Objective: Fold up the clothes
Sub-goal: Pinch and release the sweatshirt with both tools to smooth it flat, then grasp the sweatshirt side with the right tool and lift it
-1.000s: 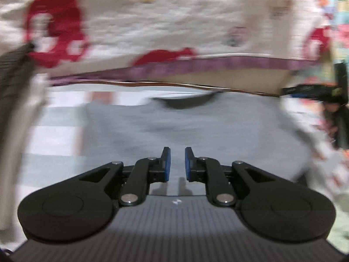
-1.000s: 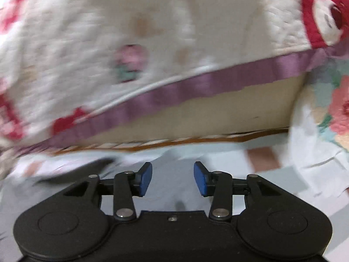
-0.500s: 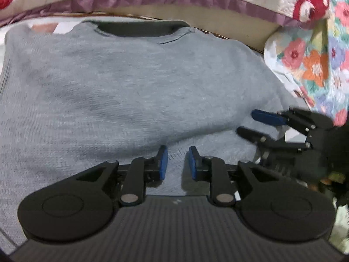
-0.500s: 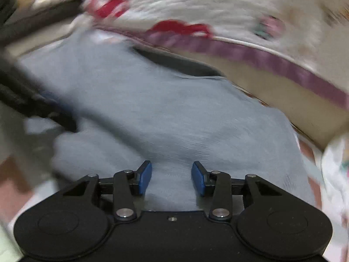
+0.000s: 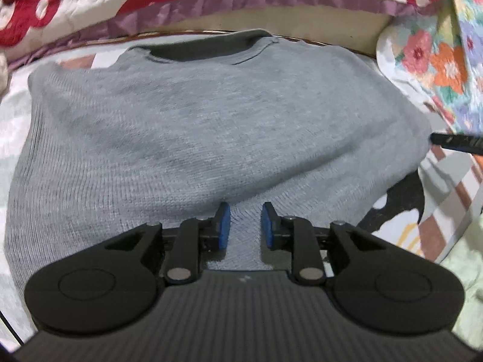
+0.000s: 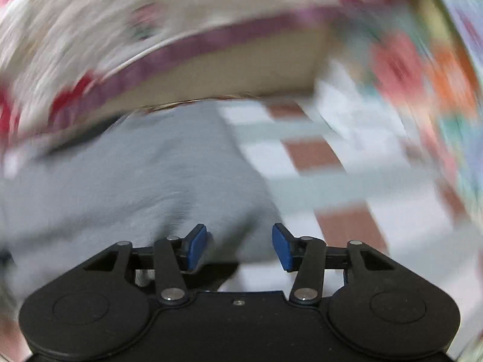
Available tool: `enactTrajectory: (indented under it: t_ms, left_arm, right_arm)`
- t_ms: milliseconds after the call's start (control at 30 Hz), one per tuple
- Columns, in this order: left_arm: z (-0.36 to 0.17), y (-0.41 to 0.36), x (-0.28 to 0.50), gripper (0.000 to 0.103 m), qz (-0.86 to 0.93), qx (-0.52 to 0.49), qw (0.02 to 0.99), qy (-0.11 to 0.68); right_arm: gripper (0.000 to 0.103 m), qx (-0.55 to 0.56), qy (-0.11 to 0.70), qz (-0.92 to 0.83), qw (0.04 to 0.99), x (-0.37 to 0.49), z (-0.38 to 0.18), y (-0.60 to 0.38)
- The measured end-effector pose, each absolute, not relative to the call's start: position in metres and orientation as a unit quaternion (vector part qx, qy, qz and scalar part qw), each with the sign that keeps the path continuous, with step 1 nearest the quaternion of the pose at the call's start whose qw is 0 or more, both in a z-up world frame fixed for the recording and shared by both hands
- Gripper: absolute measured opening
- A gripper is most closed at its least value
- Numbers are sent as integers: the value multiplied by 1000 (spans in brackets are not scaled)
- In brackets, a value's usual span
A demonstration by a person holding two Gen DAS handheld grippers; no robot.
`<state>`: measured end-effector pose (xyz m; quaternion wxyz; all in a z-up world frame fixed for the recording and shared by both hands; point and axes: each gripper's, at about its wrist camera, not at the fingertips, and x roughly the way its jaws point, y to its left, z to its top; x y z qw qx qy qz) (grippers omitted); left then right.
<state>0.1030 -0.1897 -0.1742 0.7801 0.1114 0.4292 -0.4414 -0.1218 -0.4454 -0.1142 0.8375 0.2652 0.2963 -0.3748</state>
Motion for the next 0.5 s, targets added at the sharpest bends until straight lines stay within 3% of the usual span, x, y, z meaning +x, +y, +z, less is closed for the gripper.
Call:
enactTrajectory:
  t_ms: [100, 233, 433, 467, 500]
  left_arm:
    - [-172, -190, 102, 35, -458, 100, 776, 422]
    - [-170, -193, 96, 40, -471, 104, 773, 411]
    - [-173, -196, 94, 40, -462, 112, 776, 414]
    - [-173, -195, 95, 40, -460, 113, 776, 417]
    - [-173, -194, 96, 40, -457, 115, 776, 419]
  right_arm:
    - [67, 442, 235, -360, 787, -155, -128, -465]
    - [67, 584, 185, -335, 716, -161, -165, -478]
    - [72, 582, 129, -322, 736, -129, -162, -489]
    - [62, 548, 127, -330, 758, -123, -153, -490]
    - [18, 513, 126, -337, 779, -117, -143, -490]
